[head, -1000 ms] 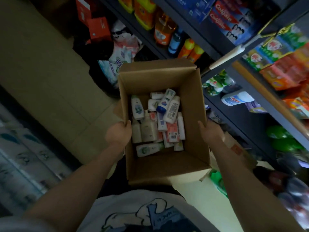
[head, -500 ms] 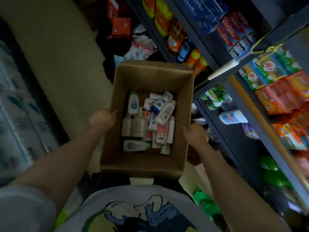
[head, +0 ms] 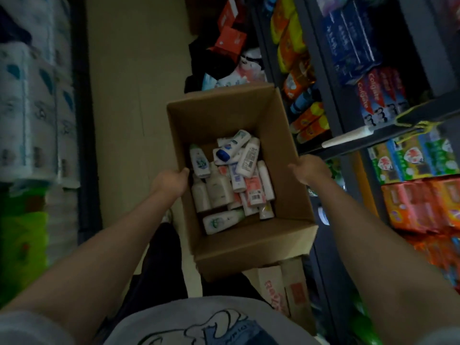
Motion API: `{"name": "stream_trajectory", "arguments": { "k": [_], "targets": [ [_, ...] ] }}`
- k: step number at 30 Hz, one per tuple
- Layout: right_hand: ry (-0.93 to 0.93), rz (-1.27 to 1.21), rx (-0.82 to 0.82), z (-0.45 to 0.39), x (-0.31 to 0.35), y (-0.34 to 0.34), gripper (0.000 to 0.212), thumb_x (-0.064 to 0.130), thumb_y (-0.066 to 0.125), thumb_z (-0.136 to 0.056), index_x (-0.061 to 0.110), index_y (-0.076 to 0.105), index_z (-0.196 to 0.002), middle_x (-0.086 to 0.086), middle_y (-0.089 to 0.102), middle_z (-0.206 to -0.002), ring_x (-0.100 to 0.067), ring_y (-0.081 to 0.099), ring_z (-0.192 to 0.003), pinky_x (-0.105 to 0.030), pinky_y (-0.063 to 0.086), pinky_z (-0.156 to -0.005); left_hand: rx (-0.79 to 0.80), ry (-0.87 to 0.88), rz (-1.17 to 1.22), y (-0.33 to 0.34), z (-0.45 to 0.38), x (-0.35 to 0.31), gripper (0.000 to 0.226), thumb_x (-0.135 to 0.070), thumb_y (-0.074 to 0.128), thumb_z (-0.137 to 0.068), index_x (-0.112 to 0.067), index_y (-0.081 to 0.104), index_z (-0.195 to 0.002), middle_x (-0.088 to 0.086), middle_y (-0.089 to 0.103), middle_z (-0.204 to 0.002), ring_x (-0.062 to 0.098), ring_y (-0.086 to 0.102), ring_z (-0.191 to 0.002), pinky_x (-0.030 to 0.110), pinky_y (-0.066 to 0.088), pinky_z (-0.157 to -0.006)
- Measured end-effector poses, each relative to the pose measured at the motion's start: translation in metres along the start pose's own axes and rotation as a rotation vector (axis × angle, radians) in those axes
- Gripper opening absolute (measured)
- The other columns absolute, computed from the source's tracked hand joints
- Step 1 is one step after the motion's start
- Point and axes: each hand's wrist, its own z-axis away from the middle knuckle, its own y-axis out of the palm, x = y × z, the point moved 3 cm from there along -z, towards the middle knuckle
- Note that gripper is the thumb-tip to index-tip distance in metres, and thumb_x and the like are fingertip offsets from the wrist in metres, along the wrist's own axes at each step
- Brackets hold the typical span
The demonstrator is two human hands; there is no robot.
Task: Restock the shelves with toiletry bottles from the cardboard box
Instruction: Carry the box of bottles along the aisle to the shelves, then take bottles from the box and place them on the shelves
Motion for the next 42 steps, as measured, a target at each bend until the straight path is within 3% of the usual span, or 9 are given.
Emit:
{"name": "stream_trajectory", "arguments": {
  "k": [3, 8, 11, 13, 16, 19, 25, 36, 42],
  "targets": [
    [0.046, 0.007, 0.014, -0.003, -0.01, 0.003, 0.043, 0.046, 0.049, -0.098, 0.01, 0.064, -0.117, -0.014, 0.065, -0.115, -0.035, 0.062, -0.104, -0.041, 0.053, -0.084, -0.017, 0.03, -0.019, 0.014, 0.004, 0.001, 0.056, -0.05, 0.034, -0.103, -0.008, 0.058, -0.075, 0.017, 0.065, -0.091, 0.03, 0.06, -0.084, 0.033, 0.043, -0.068],
    [0.064, 0.078, -0.013, 0.007, -0.011, 0.002, 0.041, 0.044, 0.047, -0.1, 0.008, 0.054, -0.119, -0.017, 0.062, -0.118, -0.037, 0.059, -0.108, -0.04, 0.049, -0.079, -0.038, 0.052, -0.138, 0.013, 0.013, -0.014, 0.051, -0.049, 0.034, -0.102, -0.014, 0.051, -0.069, 0.013, 0.064, -0.089, 0.025, 0.056, -0.075, 0.029, 0.04, -0.059],
    [0.016, 0.031, -0.352, 0.029, 0.001, -0.002, 0.034, 0.032, 0.055, -0.096, 0.007, 0.047, -0.116, -0.019, 0.06, -0.11, -0.037, 0.06, -0.1, -0.038, 0.044, -0.067, -0.172, 0.111, -0.216, 0.001, 0.023, -0.017, 0.035, -0.043, 0.049, -0.098, -0.008, 0.056, -0.096, 0.013, 0.06, -0.101, 0.025, 0.056, -0.082, 0.031, 0.041, -0.061],
    [-0.101, -0.011, -0.523, 0.047, 0.019, 0.003, 0.026, 0.024, 0.057, -0.091, 0.007, 0.048, -0.109, -0.016, 0.057, -0.106, -0.033, 0.058, -0.097, -0.036, 0.044, -0.068, -0.367, 0.283, -0.207, -0.007, 0.027, -0.023, 0.05, -0.034, 0.061, -0.092, -0.003, 0.047, -0.128, 0.02, 0.053, -0.122, 0.034, 0.052, -0.109, 0.039, 0.046, -0.081],
    [-0.198, -0.171, -0.305, 0.043, 0.047, 0.051, 0.029, 0.027, 0.055, -0.092, 0.01, 0.051, -0.115, -0.01, 0.051, -0.116, -0.026, 0.052, -0.105, -0.035, 0.046, -0.078, -0.481, 0.555, -0.196, -0.016, 0.013, -0.038, 0.074, -0.028, 0.064, -0.088, -0.006, 0.03, -0.149, 0.021, 0.029, -0.155, 0.036, 0.024, -0.145, 0.048, 0.025, -0.118],
    [-0.171, -0.409, 0.007, 0.02, 0.072, 0.107, 0.043, 0.03, 0.053, -0.093, 0.015, 0.047, -0.133, -0.004, 0.045, -0.136, -0.021, 0.049, -0.119, -0.034, 0.045, -0.097, -0.503, 0.694, -0.274, -0.029, -0.02, -0.062, 0.084, -0.031, 0.065, -0.086, -0.008, 0.022, -0.154, 0.017, 0.015, -0.163, 0.034, 0.007, -0.151, 0.05, 0.007, -0.122],
    [0.096, -0.607, 0.333, -0.023, 0.103, 0.188, 0.045, 0.025, 0.064, -0.088, 0.006, 0.044, -0.124, -0.011, 0.054, -0.121, -0.023, 0.054, -0.104, -0.031, 0.046, -0.083, -0.502, 0.653, -0.261, -0.021, -0.059, -0.085, 0.091, -0.032, 0.067, -0.083, -0.009, 0.018, -0.156, 0.02, 0.003, -0.164, 0.039, 0.0, -0.151, 0.05, 0.009, -0.12],
    [0.302, -0.541, 0.283, -0.027, 0.117, 0.242, 0.114, 0.047, 0.085, -0.064, 0.003, 0.025, -0.15, -0.015, 0.035, -0.151, -0.032, 0.039, -0.136, -0.044, 0.041, -0.108, -0.498, 0.71, -0.249, -0.019, -0.066, -0.076, 0.071, -0.027, 0.061, -0.08, -0.009, 0.04, -0.145, 0.024, 0.005, -0.163, 0.043, 0.0, -0.15, 0.058, 0.026, -0.116],
    [0.34, -0.846, 0.283, -0.02, 0.124, 0.232, 0.106, 0.035, 0.089, -0.063, 0.007, 0.032, -0.147, -0.01, 0.041, -0.149, -0.029, 0.043, -0.134, -0.041, 0.039, -0.11, -0.505, 0.706, -0.248, -0.014, -0.069, -0.08, 0.055, -0.025, 0.059, -0.079, -0.011, 0.051, -0.132, 0.025, 0.003, -0.163, 0.044, -0.001, -0.15, 0.057, 0.029, -0.114]
  ]
}}
